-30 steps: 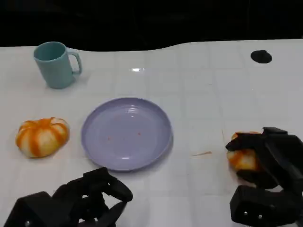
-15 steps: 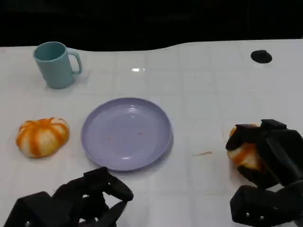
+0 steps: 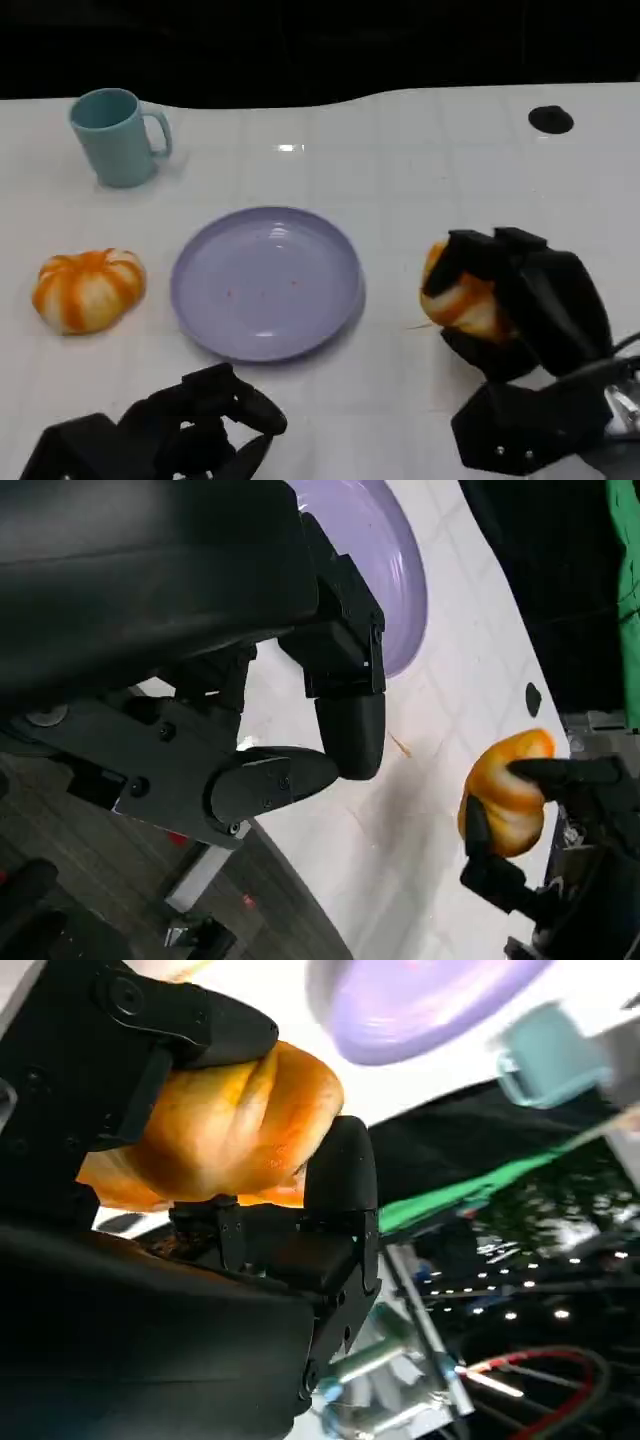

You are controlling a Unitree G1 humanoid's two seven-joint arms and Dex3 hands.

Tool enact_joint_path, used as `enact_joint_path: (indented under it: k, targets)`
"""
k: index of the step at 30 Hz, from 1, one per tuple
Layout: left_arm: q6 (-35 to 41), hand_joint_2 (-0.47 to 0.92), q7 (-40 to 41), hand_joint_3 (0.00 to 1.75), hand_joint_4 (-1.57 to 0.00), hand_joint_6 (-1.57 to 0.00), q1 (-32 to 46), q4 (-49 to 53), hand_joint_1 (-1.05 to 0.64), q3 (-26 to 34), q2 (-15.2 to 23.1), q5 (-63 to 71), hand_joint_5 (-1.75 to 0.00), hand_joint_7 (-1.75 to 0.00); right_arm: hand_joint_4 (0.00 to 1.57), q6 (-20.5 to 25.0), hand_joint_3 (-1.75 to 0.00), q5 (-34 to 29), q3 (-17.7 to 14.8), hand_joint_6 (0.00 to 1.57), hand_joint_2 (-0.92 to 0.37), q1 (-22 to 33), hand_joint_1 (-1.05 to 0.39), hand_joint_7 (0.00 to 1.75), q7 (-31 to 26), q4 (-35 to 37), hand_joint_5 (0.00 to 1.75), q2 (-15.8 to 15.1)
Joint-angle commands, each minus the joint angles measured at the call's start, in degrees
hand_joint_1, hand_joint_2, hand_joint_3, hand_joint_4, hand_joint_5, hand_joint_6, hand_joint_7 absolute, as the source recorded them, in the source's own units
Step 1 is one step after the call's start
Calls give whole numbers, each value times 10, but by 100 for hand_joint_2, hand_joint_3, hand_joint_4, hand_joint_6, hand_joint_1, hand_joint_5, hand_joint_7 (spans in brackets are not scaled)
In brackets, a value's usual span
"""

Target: Grasp the bread from the table and place it into the plate.

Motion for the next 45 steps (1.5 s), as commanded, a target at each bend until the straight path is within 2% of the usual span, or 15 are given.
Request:
enact_joint_path:
  k: [1, 5, 10, 15, 28, 30, 32, 33, 34, 35, 37, 38, 39, 41, 45]
  targets:
    - [1, 76, 3, 72, -69, -62, 2, -7, -22, 5, 4, -4, -175, -132, 99, 8, -143, 20, 11, 86, -23, -28, -6, 147, 27, 4, 175, 25]
    - [2, 77, 3, 72, -68, -62, 0, -4, -22, 6, 6, -2, -175, -132, 98, 23, -143, 12, 28, 86, -20, -58, -7, 149, 35, 33, 175, 53]
    - [-5, 78, 0, 71, -67, -62, -3, 1, -22, 7, 10, -1, -175, -132, 97, 16, -144, 26, 43, 80, -22, -106, -6, 160, 48, 93, 175, 82]
    - [-10, 77, 0, 72, -68, -62, -4, 7, -23, 7, 14, 2, -175, -132, 98, -1, -142, 27, 49, 74, -23, -161, -9, 174, 31, 174, 175, 115]
    - [-11, 77, 2, 72, -67, -62, -1, 9, -23, 4, 11, 0, -175, -132, 98, -13, -137, 19, 82, 70, -28, -266, -16, 175, -10, 349, 175, 173]
    - [-11, 77, 4, 72, -67, -62, 0, 8, -23, 3, 10, 0, -175, -132, 97, -5, -135, 21, 84, 70, -29, -275, -17, 169, -7, 361, 175, 179]
    - [-13, 77, 4, 72, -67, -62, 1, 8, -23, 3, 9, 0, -175, -132, 89, 9, -121, 28, 81, 79, -34, -283, -18, 117, 6, 371, 175, 185]
    - [-14, 77, 3, 72, -67, -62, 1, 8, -23, 3, 9, 0, -175, -132, 85, 19, -114, 33, 78, 82, -38, -285, -18, 101, 18, 374, 175, 188]
    - [-14, 78, 3, 72, -67, -62, 1, 8, -23, 3, 8, -1, -175, -132, 77, 23, -101, 40, 77, 83, -44, -287, -18, 83, 29, 376, 166, 189]
    - [-13, 77, 3, 71, -68, -62, 1, 7, -23, 3, 8, -1, -175, -132, 68, 28, -86, 45, 77, 82, -52, -289, -20, 60, 42, 378, 146, 189]
    - [-14, 78, 3, 71, -68, -62, 1, 7, -24, 3, 9, 1, -175, -132, 58, 34, -70, 46, 84, 78, -59, -293, -23, 38, 71, 376, 120, 184]
    - [-14, 78, 2, 71, -68, -62, 1, 7, -24, 3, 10, 1, -175, -132, 39, 36, -62, 43, 89, 64, -66, -295, -30, 22, 88, 373, 90, 179]
    - [-13, 78, 2, 70, -69, -62, 1, 7, -24, 3, 10, 1, -175, -132, 31, 41, -50, 38, 95, 57, -73, -297, -34, 13, 103, 368, 69, 174]
    - [-10, 78, 3, 70, -69, -62, 1, 6, -24, 4, 9, -1, -175, -132, 16, 54, -27, 31, 104, 41, -88, -297, -45, 3, 126, 357, 42, 169]
    - [-13, 78, 2, 70, -69, -62, 0, 8, -23, 4, 9, -1, -175, -131, 1, 83, -24, 34, 108, 23, -92, -289, -59, 0, 165, 327, 28, 165]
